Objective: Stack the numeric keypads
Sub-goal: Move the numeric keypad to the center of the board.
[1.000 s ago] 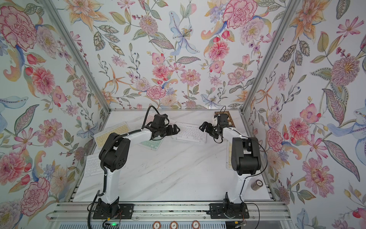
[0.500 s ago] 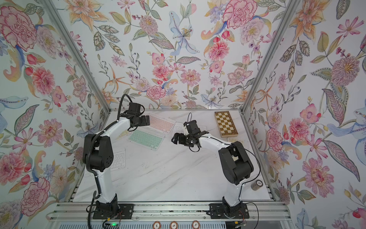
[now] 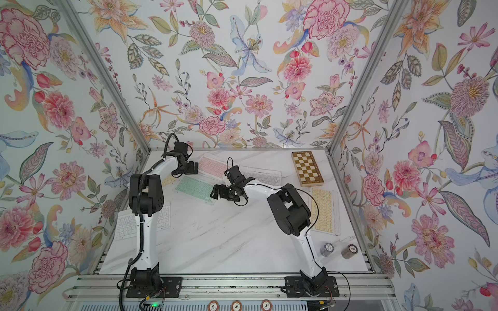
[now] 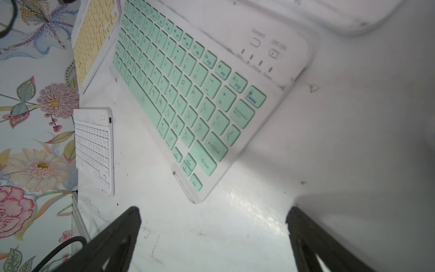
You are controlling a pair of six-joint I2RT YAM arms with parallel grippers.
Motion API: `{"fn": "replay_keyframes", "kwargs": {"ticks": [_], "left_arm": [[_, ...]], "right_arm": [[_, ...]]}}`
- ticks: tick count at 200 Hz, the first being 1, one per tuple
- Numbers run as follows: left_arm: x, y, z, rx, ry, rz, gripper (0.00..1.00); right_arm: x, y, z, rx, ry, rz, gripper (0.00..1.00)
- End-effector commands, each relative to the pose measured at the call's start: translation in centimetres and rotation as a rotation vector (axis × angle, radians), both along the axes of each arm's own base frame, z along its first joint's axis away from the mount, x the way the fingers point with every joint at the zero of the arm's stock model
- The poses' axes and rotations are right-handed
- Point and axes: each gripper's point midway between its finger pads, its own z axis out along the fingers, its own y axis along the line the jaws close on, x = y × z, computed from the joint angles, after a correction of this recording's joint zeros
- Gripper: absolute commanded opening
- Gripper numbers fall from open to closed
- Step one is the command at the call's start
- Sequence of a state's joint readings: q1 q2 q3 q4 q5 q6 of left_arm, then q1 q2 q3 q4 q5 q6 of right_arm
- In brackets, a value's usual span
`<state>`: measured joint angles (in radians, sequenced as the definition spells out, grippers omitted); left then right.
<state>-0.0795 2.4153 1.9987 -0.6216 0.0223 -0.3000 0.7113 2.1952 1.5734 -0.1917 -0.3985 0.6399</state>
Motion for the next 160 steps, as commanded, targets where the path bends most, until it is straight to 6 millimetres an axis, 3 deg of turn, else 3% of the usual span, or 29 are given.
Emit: {"fn": "replay_keyframes", "kwargs": {"ticks": [1, 37, 81, 160], "left_arm": [[-1.2, -0.7, -1.1, -0.015, 0.078, -0.047, 0.99], [-2.9, -1.7, -3.1, -0.083, 0.143, -0.054, 0.99], [-5.6, -3.3, -3.1, -0.198, 0.144, -0.042, 0.99], [-9.8, -5.0, -4.0, -0.318, 0.178, -0.012, 0.99]], "right_arm": [[-0.6, 0.0, -1.8, -0.021, 0.081, -0.007, 0.99], [-1.0, 0.4, -2.0, -0.026, 0.095, -0.004, 0.99], [-1.1, 0.6, -2.4, -0.016, 0.127, 0.002, 0.99], [-1.9, 0.6, -0.8, 0.013, 0.142, 0.005, 0.99]]}}
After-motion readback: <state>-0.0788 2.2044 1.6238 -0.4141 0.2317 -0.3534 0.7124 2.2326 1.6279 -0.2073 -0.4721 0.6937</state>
